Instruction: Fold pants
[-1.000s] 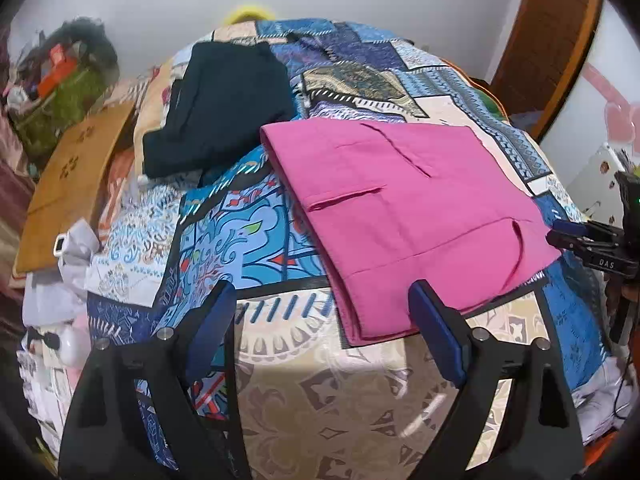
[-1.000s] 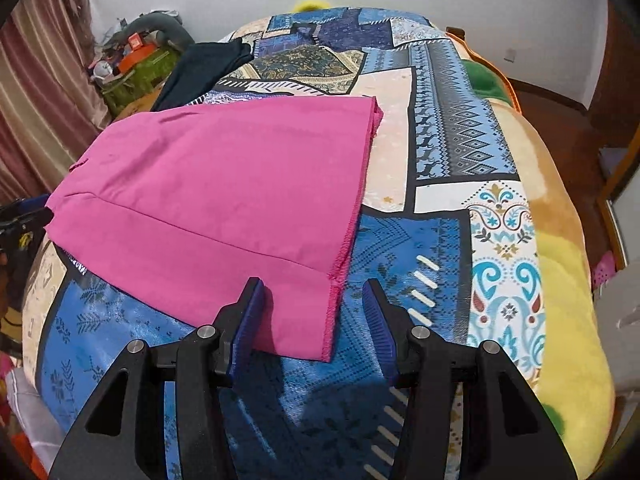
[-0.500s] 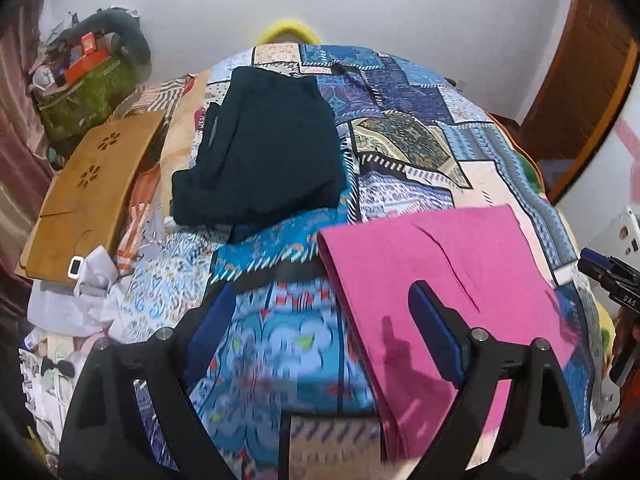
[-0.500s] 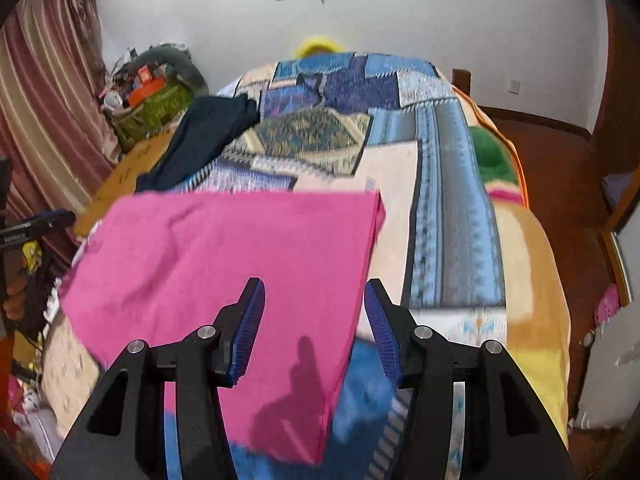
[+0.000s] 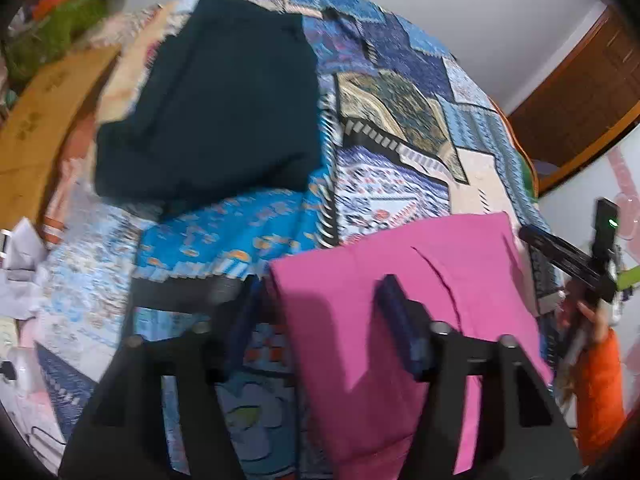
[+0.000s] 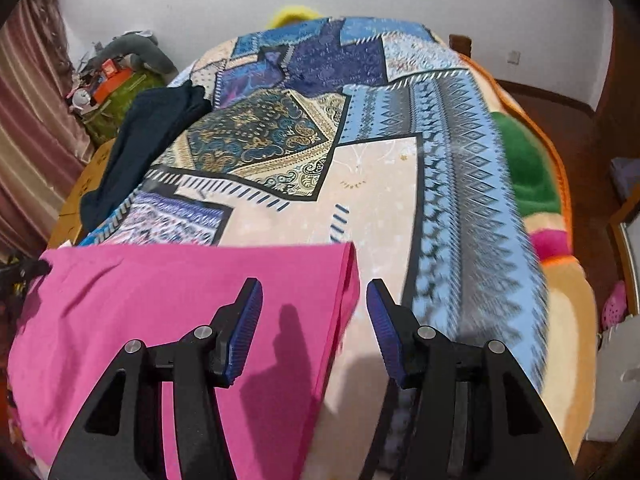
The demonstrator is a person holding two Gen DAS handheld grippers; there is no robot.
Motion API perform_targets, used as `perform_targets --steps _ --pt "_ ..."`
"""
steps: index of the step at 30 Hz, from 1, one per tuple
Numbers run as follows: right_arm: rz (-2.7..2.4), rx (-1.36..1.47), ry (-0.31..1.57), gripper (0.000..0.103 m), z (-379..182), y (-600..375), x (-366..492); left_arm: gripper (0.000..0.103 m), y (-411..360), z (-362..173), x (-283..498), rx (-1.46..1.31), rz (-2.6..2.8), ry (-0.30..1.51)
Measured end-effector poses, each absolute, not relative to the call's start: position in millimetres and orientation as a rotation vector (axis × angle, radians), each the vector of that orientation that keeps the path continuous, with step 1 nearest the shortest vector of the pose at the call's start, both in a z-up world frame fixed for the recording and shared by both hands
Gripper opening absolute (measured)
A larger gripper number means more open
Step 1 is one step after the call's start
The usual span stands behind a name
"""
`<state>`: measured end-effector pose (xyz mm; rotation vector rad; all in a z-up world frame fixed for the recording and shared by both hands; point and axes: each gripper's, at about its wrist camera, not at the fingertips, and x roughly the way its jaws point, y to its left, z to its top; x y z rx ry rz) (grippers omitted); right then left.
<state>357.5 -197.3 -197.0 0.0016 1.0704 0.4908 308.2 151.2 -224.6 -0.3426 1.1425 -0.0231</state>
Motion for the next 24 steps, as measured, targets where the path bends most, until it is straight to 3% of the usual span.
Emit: perform_targets --steps 4,6,8,14,16,24 --pt "0.505 -0.037 1.095 0.049 -212.9 -183.9 372.3 0.045 147.3 -228.7 310.5 -0.334 -0.023 1.137" --pt "0.515 -0.076 1.107 0.034 -221.0 -177.0 375.4 0.039 147.6 -227.3 309.2 -0.326 -0.017 1.123" --pt "0.519 -0.145 1.122 0.010 -230.6 -169.0 375.8 0.033 147.5 -226.5 308.0 -0.311 -0.017 1.113" --pt "0.496 -0.230 1.102 0.001 -235.2 -164.1 375.9 0.030 140.7 -227.1 301.3 -0.195 0.041 1.087" --pt "0.489 -0.224 1.106 0.001 -237.6 -166.2 377.2 0.018 144.3 -230.1 298.4 -0.155 0.123 1.085" --pt "0.462 -0.237 1.097 0.004 -232.7 -164.9 375.9 0.019 158.4 -216.8 286.2 -0.189 0.094 1.072"
